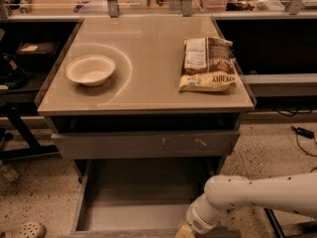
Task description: Open middle drawer
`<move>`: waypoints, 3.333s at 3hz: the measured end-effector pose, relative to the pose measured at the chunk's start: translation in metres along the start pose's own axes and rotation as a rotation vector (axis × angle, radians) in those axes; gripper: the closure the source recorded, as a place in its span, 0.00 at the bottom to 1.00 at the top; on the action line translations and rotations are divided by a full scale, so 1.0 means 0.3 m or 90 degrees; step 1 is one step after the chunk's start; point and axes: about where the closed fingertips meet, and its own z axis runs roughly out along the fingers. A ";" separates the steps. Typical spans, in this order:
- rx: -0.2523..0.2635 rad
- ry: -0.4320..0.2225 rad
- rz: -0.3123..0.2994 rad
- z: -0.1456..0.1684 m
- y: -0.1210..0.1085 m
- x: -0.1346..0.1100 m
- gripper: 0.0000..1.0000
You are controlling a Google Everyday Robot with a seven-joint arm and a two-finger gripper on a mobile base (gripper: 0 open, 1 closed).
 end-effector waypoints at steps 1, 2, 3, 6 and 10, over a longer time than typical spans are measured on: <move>-0.019 0.005 0.012 0.011 0.052 0.048 1.00; -0.019 0.005 0.012 0.003 0.060 0.042 1.00; -0.031 0.004 0.018 0.002 0.107 0.072 1.00; -0.039 0.006 0.038 -0.019 0.147 0.119 1.00; 0.119 -0.124 0.093 -0.622 0.216 0.037 1.00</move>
Offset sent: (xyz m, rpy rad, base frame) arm -0.1739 -0.0673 -0.0150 0.0224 0.2375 -0.1406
